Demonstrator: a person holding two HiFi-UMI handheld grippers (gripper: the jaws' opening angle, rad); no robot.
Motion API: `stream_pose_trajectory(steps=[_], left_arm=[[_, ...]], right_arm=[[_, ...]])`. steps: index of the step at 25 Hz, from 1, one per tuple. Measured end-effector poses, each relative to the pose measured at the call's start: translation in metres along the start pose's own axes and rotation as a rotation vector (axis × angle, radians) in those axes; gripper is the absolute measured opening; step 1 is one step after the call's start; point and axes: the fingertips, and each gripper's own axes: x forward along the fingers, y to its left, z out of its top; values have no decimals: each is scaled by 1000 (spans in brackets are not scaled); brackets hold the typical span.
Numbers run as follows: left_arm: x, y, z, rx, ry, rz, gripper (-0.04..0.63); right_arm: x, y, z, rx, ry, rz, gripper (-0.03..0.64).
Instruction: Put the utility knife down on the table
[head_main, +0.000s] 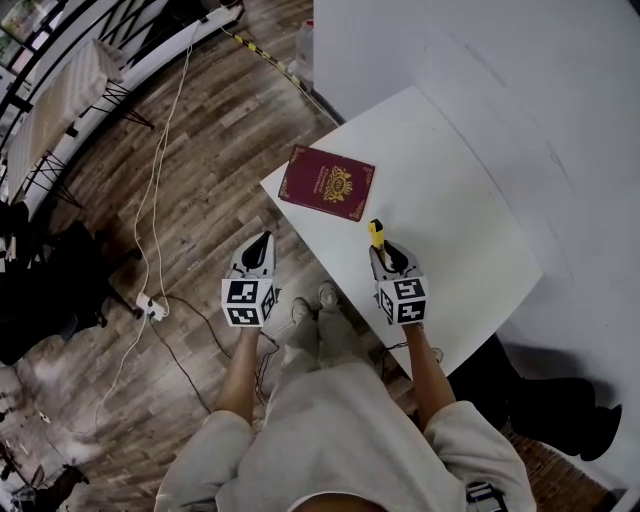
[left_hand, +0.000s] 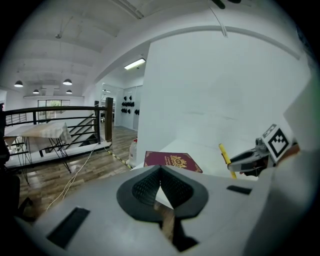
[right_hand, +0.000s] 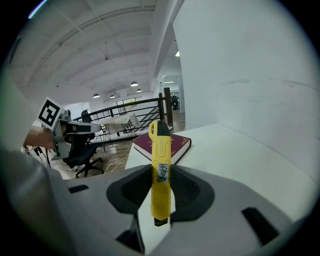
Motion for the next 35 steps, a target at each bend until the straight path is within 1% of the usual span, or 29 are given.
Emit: stream_pose_trajectory(steps=[3,7,11,16,27,35], left_arm=[[1,0,-2,0,2,-6,6],[3,1,-6,1,7,-11,6],[5,1,-9,-1,8,-13,6],[1,6,-4,-4,0,-12,6],[0,12,-9,-12,5,-17,6],[-1,18,-9,-16,7,-13,6]], right_arm=[[4,5,-9,-42,32,12,110],[14,13,-20,-145,88,36,110],[25,18,-30,-276,154,72,110],[34,21,-34,-443,230,93,110],[62,34,-54,-870,376,174,110],[78,33,-67,-1082,458,223,110]])
